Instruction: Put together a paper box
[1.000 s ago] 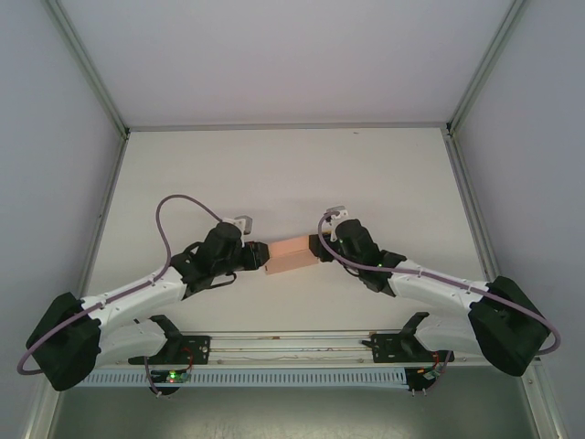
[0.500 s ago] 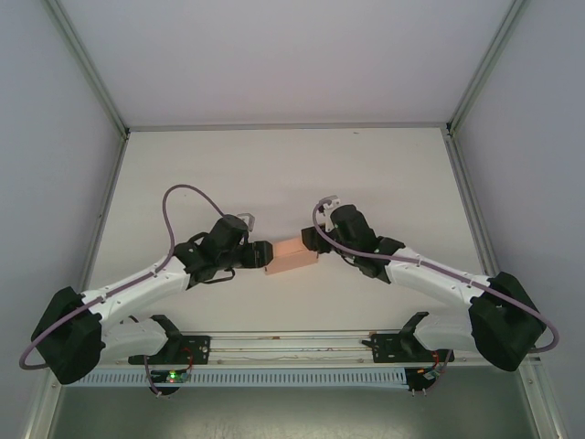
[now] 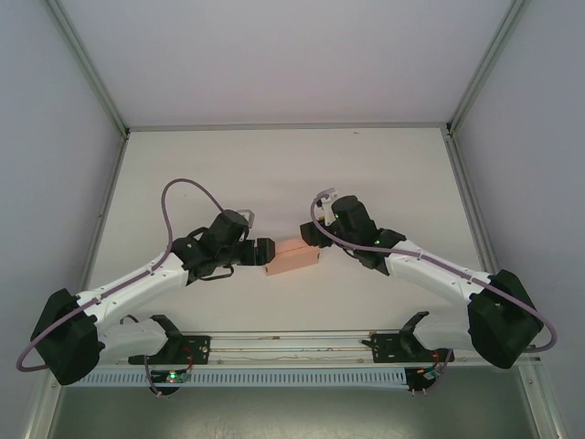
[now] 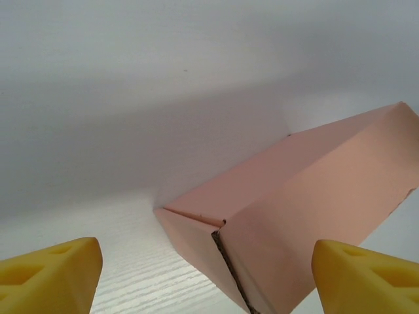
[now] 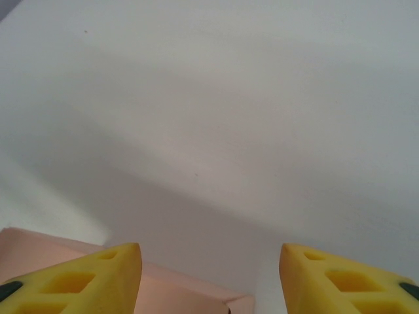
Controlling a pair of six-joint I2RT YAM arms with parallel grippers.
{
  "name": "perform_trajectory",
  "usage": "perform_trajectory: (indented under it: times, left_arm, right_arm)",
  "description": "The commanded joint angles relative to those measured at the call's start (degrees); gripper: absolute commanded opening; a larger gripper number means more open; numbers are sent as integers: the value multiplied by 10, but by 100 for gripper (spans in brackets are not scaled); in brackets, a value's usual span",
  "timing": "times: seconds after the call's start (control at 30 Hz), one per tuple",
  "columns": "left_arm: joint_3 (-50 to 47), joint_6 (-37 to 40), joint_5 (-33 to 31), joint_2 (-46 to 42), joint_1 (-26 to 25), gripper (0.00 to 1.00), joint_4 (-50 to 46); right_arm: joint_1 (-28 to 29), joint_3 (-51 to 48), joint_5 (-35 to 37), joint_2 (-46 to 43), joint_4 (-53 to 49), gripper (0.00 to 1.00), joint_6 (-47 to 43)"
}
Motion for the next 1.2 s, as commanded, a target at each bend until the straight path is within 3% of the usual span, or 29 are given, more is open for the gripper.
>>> perform_trajectory:
  times: [0.0,0.17,0.53,0.6,0.73,0.9,1.17]
  left_arm:
    - [-6,-1,-14,-16,3,79,-22]
    - [-17,-15,-7,-23,3,73,-19]
    - [-54,-30,-6,2,6,53,-1]
    - [-62,-37,3,17,6,44,7]
    - [-91,-58,10,29,7,30,28]
    - [-118,-78,10,33,11,2,36]
    - [-101,-98,-3,78,13,0,-32]
  right_arm:
    - [-6,-3,-9,-21,-37,57,-8]
    - [-11,-43,-18,-46,-30,52,8]
    - [-23,-76,-34,-10,-29,40,39]
    - [-24,-86,-41,-9,-27,33,52]
    - [-25,-115,-57,-8,-7,30,84]
    - [-28,-132,-61,-6,-2,24,103]
    - [-31,-145,-63,-1,1,12,130]
